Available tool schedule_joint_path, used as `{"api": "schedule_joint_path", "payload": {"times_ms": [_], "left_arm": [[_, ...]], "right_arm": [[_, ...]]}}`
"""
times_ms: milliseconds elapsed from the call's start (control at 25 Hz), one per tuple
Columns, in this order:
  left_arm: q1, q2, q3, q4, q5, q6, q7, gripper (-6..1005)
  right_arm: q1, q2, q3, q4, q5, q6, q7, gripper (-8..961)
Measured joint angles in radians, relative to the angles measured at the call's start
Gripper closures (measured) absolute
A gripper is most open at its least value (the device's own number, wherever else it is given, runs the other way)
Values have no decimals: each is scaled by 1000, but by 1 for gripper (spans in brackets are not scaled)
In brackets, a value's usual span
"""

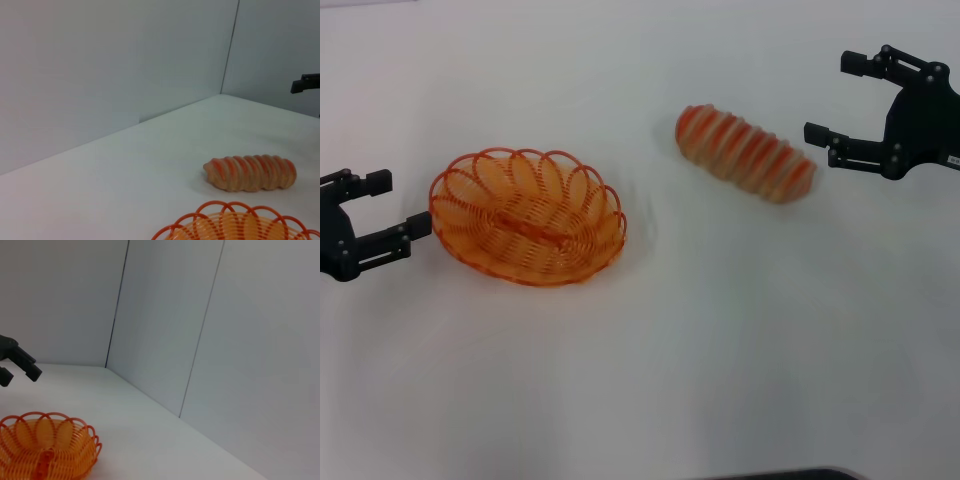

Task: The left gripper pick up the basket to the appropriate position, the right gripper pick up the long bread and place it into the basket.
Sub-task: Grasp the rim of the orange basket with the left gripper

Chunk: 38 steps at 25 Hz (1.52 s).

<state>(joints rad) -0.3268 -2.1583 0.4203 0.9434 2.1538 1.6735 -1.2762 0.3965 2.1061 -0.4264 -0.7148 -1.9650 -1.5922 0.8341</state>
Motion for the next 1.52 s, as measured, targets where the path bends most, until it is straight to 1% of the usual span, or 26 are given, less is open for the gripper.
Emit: {"api": "schedule_joint_path", "payload": {"times_ms": [640, 800, 840, 1000, 1040, 1160, 1200, 1320, 1520], "left_arm": [[-1, 0, 0, 1, 0, -4, -5, 268], [-9, 0, 0, 8, -5, -5, -31, 267], [-22, 9, 0, 11, -19, -4, -77, 267], [-36, 17, 0, 13, -24, -4, -123, 266], [-42, 18, 0, 22, -25, -9, -159, 267], [-48, 17, 0, 41, -25, -18, -200, 271], [-55, 12, 0, 75, -26, -38, -271, 272], [-62, 10, 0, 101, -26, -40, -327, 272], [-80, 15, 14, 154, -25, -30, -462, 273]], "right_arm": [[2, -2, 0, 2, 0, 1, 5, 71], [2, -2, 0, 2, 0, 2, 6, 71], [2, -2, 1, 2, 0, 3, 6, 71], [2, -2, 3, 2, 0, 6, 6, 71], [1, -2, 3, 2, 0, 7, 6, 71], [1, -2, 3, 2, 0, 14, 6, 71], [1, -2, 3, 2, 0, 15, 6, 71], [1, -2, 3, 1, 0, 16, 7, 71], [2, -2, 3, 2, 0, 18, 6, 71]]}}
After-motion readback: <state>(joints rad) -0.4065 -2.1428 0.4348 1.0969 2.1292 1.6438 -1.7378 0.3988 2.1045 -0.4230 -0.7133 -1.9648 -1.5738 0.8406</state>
